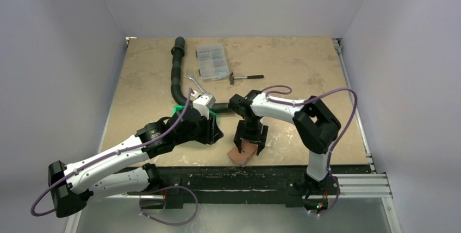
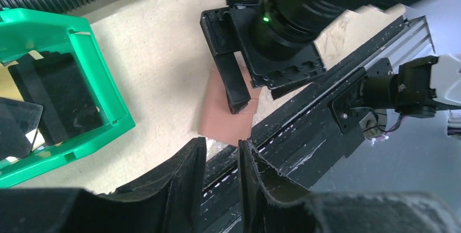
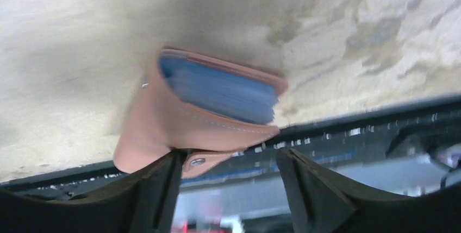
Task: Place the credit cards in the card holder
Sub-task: Close the card holder at the center of the board, then reset both arms
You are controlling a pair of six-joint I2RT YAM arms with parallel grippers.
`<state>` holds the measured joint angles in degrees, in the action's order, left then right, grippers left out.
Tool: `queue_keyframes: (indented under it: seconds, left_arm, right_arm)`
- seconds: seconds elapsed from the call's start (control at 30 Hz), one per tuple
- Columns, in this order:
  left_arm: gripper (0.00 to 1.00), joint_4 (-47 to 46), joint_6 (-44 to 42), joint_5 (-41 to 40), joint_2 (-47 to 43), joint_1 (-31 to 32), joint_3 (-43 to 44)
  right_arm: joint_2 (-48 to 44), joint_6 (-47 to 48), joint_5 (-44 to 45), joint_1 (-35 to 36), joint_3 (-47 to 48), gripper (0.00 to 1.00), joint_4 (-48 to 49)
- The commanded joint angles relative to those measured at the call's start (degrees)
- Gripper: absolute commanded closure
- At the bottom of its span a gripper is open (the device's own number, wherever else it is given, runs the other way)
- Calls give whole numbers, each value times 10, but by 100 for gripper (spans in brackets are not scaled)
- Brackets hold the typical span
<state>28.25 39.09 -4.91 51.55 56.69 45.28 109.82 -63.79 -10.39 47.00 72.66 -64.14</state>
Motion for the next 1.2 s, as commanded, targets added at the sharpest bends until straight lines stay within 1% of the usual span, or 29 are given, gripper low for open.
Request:
queue_keyframes:
  seconds: [0.0, 0.1, 0.17, 0.2, 0.27, 0.3, 0.4, 0.5, 0.57, 0.67, 0.77, 0.9, 0.97, 1.1, 1.17]
  left_arm:
    - [68, -6, -19, -12, 21, 0, 3]
    - [65, -33, -17, 2, 49, 0, -3]
    - [63, -53, -12, 14, 73, -1, -9]
    - [61, -63, -10, 19, 82, 0, -12]
    - [59, -77, -5, 26, 100, -1, -14]
    - [58, -81, -2, 27, 107, -1, -13]
    - [57, -83, 7, 24, 120, -1, -9]
    - [54, -71, 12, -1, 122, -1, -1]
    - [52, -55, 11, -19, 121, -1, 12]
    - [51, -21, 8, -37, 120, 0, 39]
    - [49, -6, 11, -44, 111, -1, 51]
    - [47, 3, 17, -47, 102, -1, 50]
    - [47, 12, 18, -50, 100, -1, 51]
    - [46, 13, 24, -55, 90, -1, 44]
    - [46, 14, 26, -56, 89, -1, 44]
  right_arm:
    - [-77, 6, 215, 8, -25, 19, 260]
    - [-169, 77, 193, 6, -58, 11, 306]
    - [-210, 137, 170, 4, -95, 6, 346]
    - [-231, 162, 158, 3, -118, 2, 371]
    - [-268, 211, 102, -2, -173, 1, 426]
    - [-287, 228, 106, -2, -189, 1, 431]
    - [-335, 232, 124, 0, -241, 1, 443]
    - [-311, 217, 154, 7, -235, 1, 374]
    - [-301, 201, 168, 20, -237, 1, 377]
    - [-297, 193, 169, 41, -234, 1, 419]
    - [-255, 178, 171, 60, -212, 1, 408]
    - [-195, 117, 218, 100, -187, 1, 362]
    - [-163, 91, 247, 113, -171, 1, 313]
    - [-133, 86, 261, 134, -149, 1, 292]
    - [-129, 73, 285, 140, -137, 5, 267]
